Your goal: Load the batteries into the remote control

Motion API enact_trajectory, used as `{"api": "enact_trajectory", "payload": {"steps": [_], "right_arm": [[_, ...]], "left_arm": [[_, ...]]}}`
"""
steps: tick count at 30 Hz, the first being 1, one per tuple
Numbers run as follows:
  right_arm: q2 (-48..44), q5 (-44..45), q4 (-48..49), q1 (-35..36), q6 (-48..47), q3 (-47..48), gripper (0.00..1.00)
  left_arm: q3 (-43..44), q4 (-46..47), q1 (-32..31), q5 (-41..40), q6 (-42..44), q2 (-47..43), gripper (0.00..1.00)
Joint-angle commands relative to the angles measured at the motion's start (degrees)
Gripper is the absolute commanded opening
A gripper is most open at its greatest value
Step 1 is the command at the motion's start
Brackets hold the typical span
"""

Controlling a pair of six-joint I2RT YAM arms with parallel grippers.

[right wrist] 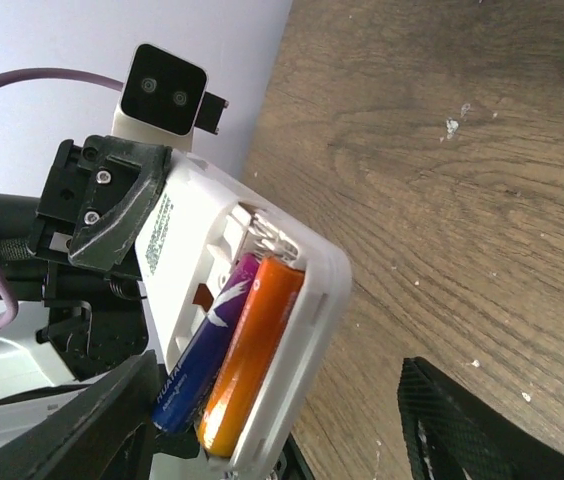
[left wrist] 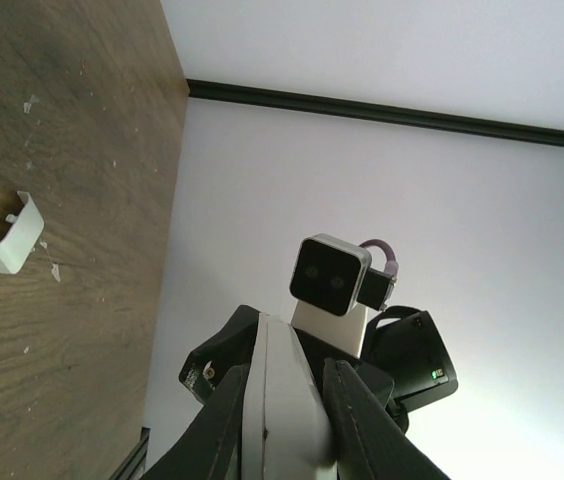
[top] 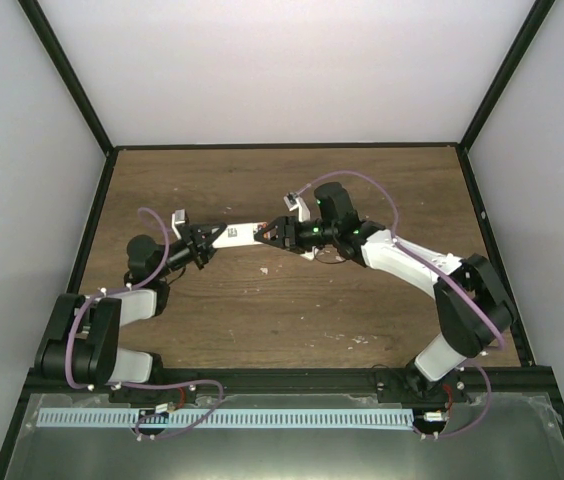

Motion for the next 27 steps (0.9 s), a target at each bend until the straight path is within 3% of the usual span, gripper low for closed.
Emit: {"api": "enact_trajectory", "payload": {"steps": [1,13,27], "right_arm": [[0.23,-1.14,1.00,-0.04,-0.62,2.37,0.61],[0.60,-1.72,1.91,-0.04,-0.81,2.63,0.43],[1.97,-2.83,2.36,-0.02,-0.83,4.63,0.30]], "left_arm": [[0.33,3.21,-0.22,0.42,-0.69,0.45,0.00],[0.25,4.77,-0.22,0.87,-0.74,1.52,0.00],[0.02,4.95,-0.31,1.38,0.27,1.79,0.00]]}}
